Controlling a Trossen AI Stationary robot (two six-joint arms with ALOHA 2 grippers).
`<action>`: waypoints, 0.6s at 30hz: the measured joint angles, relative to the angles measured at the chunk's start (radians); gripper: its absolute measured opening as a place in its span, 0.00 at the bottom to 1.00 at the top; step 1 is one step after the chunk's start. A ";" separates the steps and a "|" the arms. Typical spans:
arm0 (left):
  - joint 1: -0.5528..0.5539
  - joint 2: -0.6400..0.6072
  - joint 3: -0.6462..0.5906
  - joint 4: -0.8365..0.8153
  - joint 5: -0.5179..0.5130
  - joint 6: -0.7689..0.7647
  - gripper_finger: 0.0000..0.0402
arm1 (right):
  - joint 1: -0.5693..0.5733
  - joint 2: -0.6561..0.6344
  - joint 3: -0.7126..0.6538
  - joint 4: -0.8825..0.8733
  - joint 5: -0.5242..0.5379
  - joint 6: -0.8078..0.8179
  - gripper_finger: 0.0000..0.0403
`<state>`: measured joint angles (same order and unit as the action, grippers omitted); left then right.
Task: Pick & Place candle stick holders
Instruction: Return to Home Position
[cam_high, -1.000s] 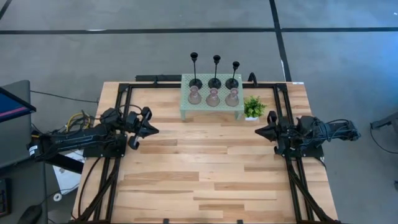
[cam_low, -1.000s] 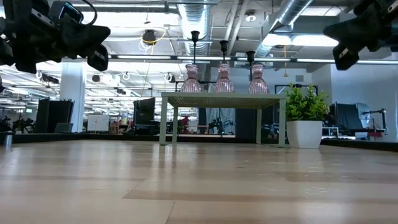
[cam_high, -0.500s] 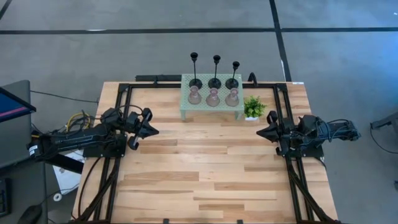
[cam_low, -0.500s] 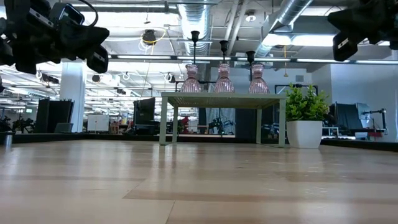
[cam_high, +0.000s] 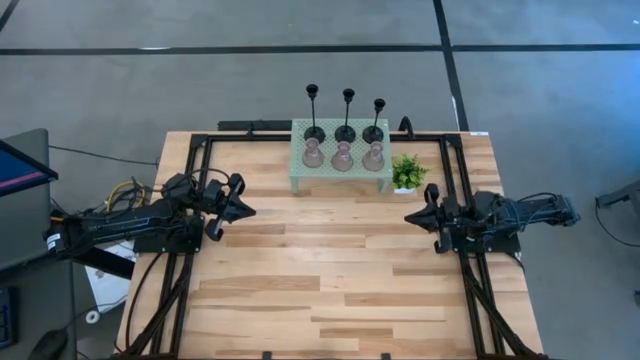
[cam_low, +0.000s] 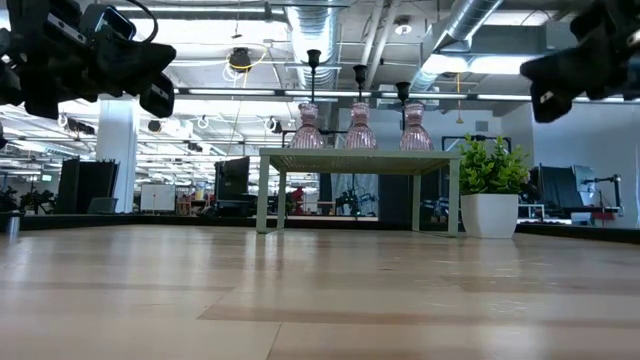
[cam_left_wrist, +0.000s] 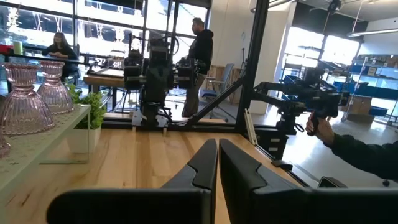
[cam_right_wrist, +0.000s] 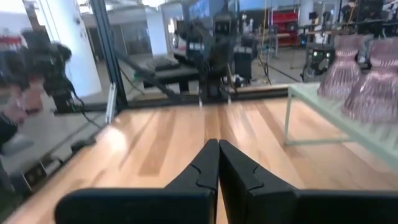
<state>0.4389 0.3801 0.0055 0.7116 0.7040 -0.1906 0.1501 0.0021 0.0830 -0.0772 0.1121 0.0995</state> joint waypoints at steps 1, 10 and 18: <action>0.000 0.000 0.000 0.000 0.000 -0.001 0.04 | 0.000 0.000 -0.010 -0.002 0.001 -0.007 0.00; 0.000 0.000 0.000 0.004 0.000 -0.225 0.04 | 0.000 0.012 -0.040 0.014 -0.007 0.110 0.00; 0.000 0.000 0.000 0.004 0.000 -0.256 0.04 | -0.001 0.013 -0.040 0.009 -0.007 0.119 0.00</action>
<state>0.4389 0.3805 0.0059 0.7158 0.7040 -0.4465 0.1493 0.0151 0.0429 -0.0682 0.1047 0.2184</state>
